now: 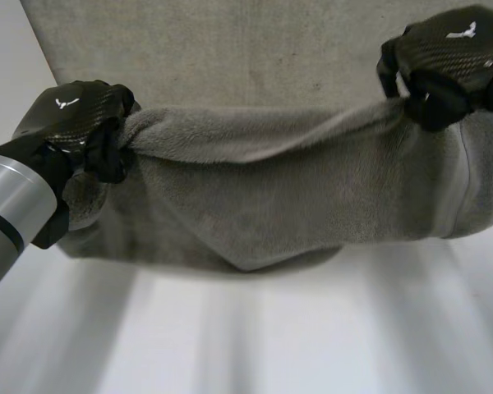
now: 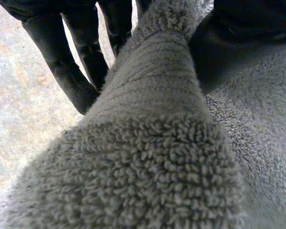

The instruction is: Fold the towel.

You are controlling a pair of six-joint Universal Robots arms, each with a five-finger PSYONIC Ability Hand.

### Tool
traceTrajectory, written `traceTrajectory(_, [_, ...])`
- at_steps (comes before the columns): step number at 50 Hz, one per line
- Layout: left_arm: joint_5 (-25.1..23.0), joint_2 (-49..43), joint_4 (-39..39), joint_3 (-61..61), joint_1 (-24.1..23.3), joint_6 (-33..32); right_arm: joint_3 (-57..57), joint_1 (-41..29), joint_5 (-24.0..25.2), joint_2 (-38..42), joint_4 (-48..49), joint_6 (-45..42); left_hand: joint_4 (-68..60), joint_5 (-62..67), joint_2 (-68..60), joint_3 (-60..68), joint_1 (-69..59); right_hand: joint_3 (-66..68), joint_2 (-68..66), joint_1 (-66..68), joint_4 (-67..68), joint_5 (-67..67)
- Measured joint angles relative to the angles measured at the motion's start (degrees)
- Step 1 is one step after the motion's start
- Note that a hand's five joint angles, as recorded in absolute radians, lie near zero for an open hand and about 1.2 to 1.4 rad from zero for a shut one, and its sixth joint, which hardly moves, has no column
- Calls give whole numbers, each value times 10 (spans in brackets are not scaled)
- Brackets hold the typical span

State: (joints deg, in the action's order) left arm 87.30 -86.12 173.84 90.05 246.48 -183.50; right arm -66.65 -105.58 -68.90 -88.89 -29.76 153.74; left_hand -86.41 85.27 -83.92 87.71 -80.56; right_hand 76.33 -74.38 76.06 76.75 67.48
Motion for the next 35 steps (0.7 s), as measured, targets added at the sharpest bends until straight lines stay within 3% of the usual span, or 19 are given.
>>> traceTrajectory(8, [-19, -101, -41, -19, 38, 10, -1, -15, 18, 101, -83, -118, 0, 0, 0, 1, 0, 0, 0, 0, 0, 1])
traceTrajectory(16, [-26, -255, -73, -120, 49, 11, 61, -63, -40, 221, -37, -151, 0, 0, -3, 1, 0, 0, 0, 0, 0, 1])
traceTrajectory(24, [-25, -296, -74, -315, 42, 20, 175, -90, -72, 247, 135, -86, 0, 0, -3, 2, -2, 0, 0, 1, 0, 1])
traceTrajectory(29, [-24, -274, -43, -420, 35, 47, 196, -90, -73, 195, 270, 13, 0, 0, -3, 2, -2, 0, 0, 2, 0, 1])
traceTrajectory(35, [-26, -235, 8, -444, 37, 111, 177, -86, -67, 140, 308, 80, 0, 0, -3, 2, -2, 0, 0, 3, 0, 2])
